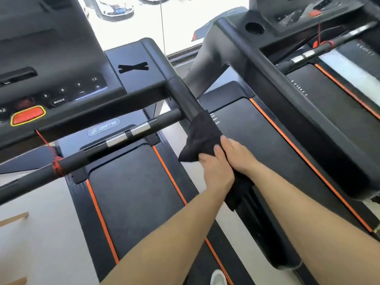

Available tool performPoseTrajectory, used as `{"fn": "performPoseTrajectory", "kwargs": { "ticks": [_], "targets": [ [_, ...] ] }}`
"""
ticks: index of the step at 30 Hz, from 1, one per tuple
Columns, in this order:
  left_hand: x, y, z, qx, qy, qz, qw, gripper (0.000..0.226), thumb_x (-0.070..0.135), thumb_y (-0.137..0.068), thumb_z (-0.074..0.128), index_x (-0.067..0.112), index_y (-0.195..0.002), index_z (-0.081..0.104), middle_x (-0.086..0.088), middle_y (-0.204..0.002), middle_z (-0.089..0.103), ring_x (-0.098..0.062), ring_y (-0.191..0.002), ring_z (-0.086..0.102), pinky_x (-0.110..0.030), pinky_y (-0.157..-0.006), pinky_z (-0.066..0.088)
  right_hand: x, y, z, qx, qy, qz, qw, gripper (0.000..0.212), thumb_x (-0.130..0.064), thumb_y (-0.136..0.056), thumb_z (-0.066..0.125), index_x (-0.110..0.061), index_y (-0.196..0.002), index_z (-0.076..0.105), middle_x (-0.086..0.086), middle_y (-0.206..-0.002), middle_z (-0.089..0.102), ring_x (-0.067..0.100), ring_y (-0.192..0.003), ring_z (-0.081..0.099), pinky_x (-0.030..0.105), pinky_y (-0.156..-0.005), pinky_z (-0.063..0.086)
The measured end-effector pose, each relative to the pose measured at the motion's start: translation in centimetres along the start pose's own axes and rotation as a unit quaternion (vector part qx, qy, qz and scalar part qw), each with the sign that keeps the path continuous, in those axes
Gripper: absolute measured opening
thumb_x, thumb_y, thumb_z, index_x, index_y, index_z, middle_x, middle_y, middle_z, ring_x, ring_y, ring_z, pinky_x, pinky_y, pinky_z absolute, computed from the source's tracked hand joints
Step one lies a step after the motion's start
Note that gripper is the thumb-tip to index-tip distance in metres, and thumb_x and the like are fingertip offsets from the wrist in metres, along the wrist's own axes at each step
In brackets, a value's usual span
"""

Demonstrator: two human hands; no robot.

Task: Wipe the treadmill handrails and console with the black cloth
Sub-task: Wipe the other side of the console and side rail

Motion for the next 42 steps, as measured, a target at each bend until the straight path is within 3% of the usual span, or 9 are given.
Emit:
{"fn": "performPoseTrajectory", "kwargs": {
  "ticks": [12,19,24,28,31,34,37,39,42],
  "targets": [
    [0.5,-2.6,-0.4,0.076,0.101,0.044,0.991,0.061,0.053,-0.103,0.033,0.007,-0.144,0.035,-0.016,-0.150,0.043,-0.034,-0.131,0.047,-0.039,-0.103,0.036,-0.3,-3.3,0.5,-0.056,-0.113,-0.071,0.989,0.078,-0.072,-0.081,0.033,-0.019,-0.130,0.064,0.002,-0.134,0.063,0.020,-0.127,0.055,0.044,-0.114,0.034],
    [-6.5,9.2,5.8,0.072,0.050,0.039,0.995,0.057,0.047,-0.101,0.042,0.006,-0.139,0.030,-0.013,-0.145,0.043,-0.034,-0.132,0.045,-0.041,-0.106,0.038,12.2,7.9,0.5,-0.087,-0.217,-0.026,0.972,0.046,-0.042,-0.106,0.037,-0.014,-0.131,0.064,-0.004,-0.133,0.062,0.007,-0.126,0.053,0.035,-0.116,0.032],
    [-3.1,4.6,3.7,0.140,0.011,0.021,0.990,0.063,0.053,-0.101,0.037,0.001,-0.136,0.035,-0.024,-0.142,0.047,-0.041,-0.127,0.048,-0.045,-0.101,0.040,6.6,4.2,-0.1,-0.071,-0.164,-0.038,0.983,0.055,-0.043,-0.108,0.029,-0.006,-0.134,0.059,0.007,-0.133,0.059,0.010,-0.117,0.049,0.016,-0.086,0.030],
    [-1.1,3.2,2.5,0.145,0.029,0.051,0.988,0.054,0.046,-0.103,0.037,0.001,-0.133,0.035,-0.025,-0.142,0.046,-0.040,-0.127,0.048,-0.045,-0.101,0.038,5.0,2.6,0.0,-0.060,-0.177,-0.077,0.979,0.050,-0.040,-0.107,0.030,-0.010,-0.140,0.054,0.009,-0.144,0.052,0.019,-0.133,0.045,0.025,-0.099,0.030],
    [-3.2,7.2,4.1,0.143,0.022,0.084,0.986,0.040,0.037,-0.104,0.038,0.005,-0.128,0.039,-0.020,-0.138,0.049,-0.039,-0.123,0.049,-0.043,-0.097,0.038,8.0,5.2,0.6,-0.071,-0.168,-0.121,0.976,0.035,-0.029,-0.108,0.029,-0.027,-0.107,0.063,-0.001,-0.122,0.055,0.011,-0.114,0.047,0.027,-0.102,0.032],
    [-6.9,13.9,7.1,0.167,0.022,0.113,0.979,0.046,0.029,-0.105,0.042,0.006,-0.143,0.033,-0.014,-0.150,0.042,-0.032,-0.131,0.043,-0.031,-0.099,0.030,12.8,11.1,0.1,-0.057,-0.176,-0.139,0.973,0.036,-0.025,-0.110,0.028,-0.022,-0.131,0.057,-0.014,-0.129,0.052,0.001,-0.122,0.042,0.018,-0.115,0.025],
    [-11.4,19.2,10.2,0.152,0.025,0.122,0.981,0.056,0.031,-0.102,0.046,0.025,-0.151,0.019,0.001,-0.147,0.046,-0.022,-0.127,0.051,-0.029,-0.100,0.037,18.0,18.1,0.1,-0.025,-0.235,-0.089,0.967,0.021,-0.027,-0.110,0.030,-0.039,-0.121,0.043,-0.038,-0.109,0.044,-0.009,-0.117,0.038,-0.009,-0.086,0.024],
    [-14.4,21.3,11.9,0.113,0.040,0.097,0.988,0.058,0.034,-0.101,0.046,0.038,-0.150,0.014,0.014,-0.137,0.051,-0.014,-0.120,0.056,-0.033,-0.099,0.043,21.3,21.4,1.4,-0.024,-0.282,-0.048,0.958,0.020,-0.040,-0.108,0.029,-0.045,-0.119,0.044,-0.037,-0.114,0.049,-0.005,-0.121,0.044,-0.002,-0.095,0.028],
    [-16.2,22.4,12.9,0.098,0.080,0.089,0.988,0.058,0.035,-0.101,0.043,0.039,-0.152,0.017,0.020,-0.136,0.051,-0.005,-0.123,0.054,-0.033,-0.104,0.043,23.7,21.7,2.9,-0.041,-0.276,-0.054,0.959,0.060,-0.069,-0.093,0.026,-0.036,-0.133,0.055,-0.016,-0.129,0.064,0.005,-0.126,0.055,0.039,-0.112,0.039]
  ]
}}
Point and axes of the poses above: each hand's wrist, its own y-axis away from the middle knuckle, its own z-axis out of the palm, x = y × z, the point moved 5 cm from there along -y, towards the middle knuckle
